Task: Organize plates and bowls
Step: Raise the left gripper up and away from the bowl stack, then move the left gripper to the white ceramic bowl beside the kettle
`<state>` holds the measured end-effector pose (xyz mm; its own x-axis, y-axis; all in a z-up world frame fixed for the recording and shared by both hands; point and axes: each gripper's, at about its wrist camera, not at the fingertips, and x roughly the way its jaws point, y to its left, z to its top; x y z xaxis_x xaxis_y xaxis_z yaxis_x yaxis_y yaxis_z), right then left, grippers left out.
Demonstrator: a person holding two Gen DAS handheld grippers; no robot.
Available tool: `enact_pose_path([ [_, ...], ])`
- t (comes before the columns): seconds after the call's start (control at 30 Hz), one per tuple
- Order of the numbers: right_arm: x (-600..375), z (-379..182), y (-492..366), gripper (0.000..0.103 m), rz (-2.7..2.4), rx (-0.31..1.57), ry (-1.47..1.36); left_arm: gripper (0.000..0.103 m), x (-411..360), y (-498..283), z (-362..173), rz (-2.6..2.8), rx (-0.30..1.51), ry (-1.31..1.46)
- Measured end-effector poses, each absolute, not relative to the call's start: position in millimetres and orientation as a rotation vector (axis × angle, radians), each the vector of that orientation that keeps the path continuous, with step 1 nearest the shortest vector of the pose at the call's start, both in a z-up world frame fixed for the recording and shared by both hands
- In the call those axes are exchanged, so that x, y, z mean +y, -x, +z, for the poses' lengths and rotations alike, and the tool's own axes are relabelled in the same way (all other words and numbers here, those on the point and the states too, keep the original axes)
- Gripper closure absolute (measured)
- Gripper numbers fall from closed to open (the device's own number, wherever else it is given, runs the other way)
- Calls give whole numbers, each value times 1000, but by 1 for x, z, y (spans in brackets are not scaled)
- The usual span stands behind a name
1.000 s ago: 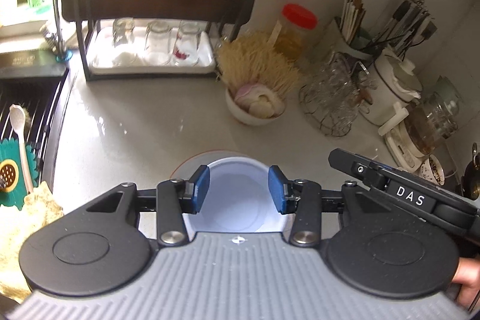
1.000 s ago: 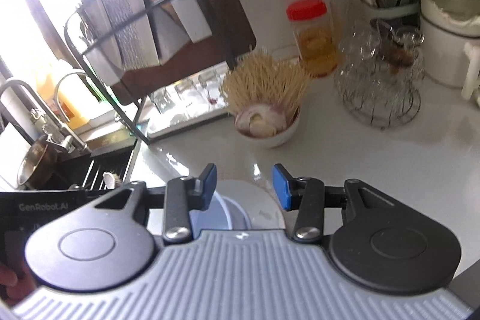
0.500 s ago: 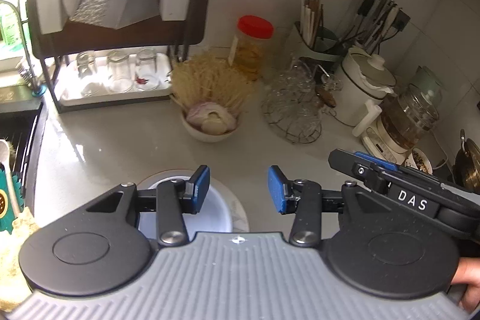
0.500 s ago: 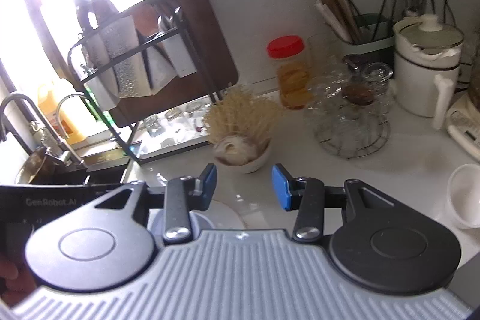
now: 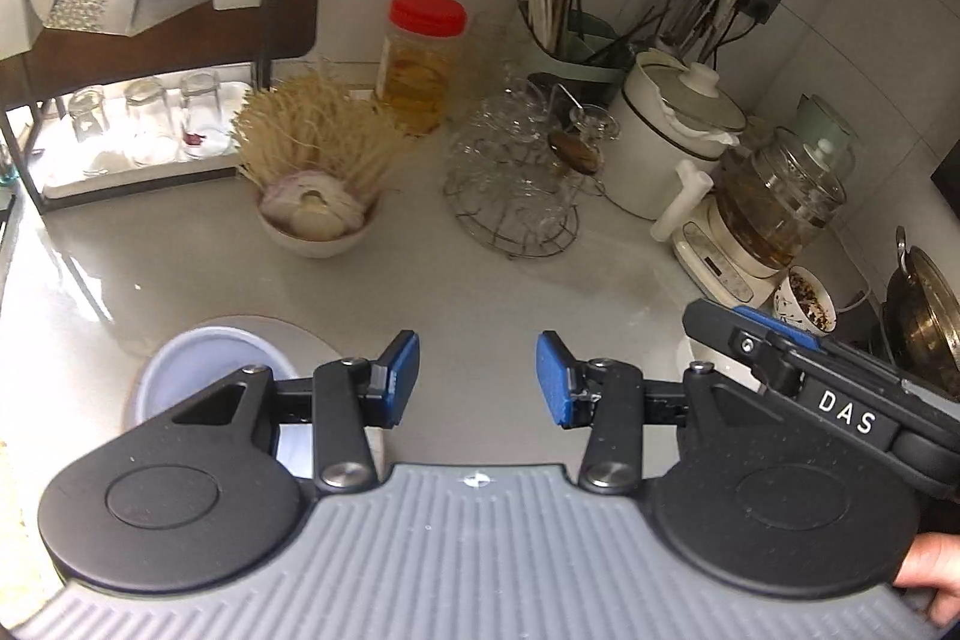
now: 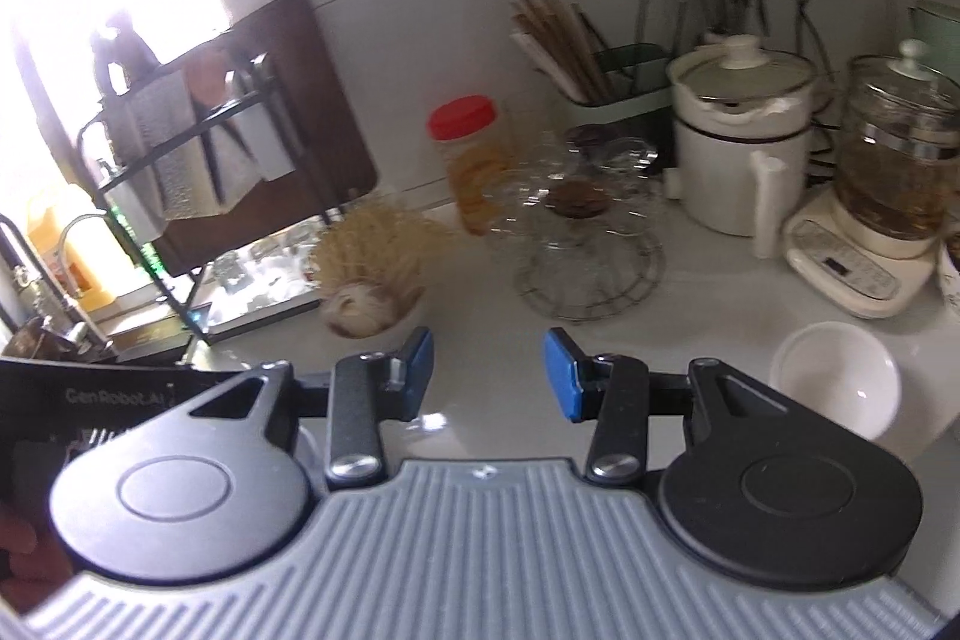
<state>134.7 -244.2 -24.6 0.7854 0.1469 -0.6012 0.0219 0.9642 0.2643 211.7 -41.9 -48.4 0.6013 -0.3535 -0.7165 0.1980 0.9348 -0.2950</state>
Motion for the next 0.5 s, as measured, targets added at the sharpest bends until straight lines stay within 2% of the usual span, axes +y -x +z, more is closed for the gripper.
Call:
enact_pose_path([
  [0.5, -317, -39, -115, 58, -42, 668, -325, 53, -111, -217, -59, -374, 880, 164],
])
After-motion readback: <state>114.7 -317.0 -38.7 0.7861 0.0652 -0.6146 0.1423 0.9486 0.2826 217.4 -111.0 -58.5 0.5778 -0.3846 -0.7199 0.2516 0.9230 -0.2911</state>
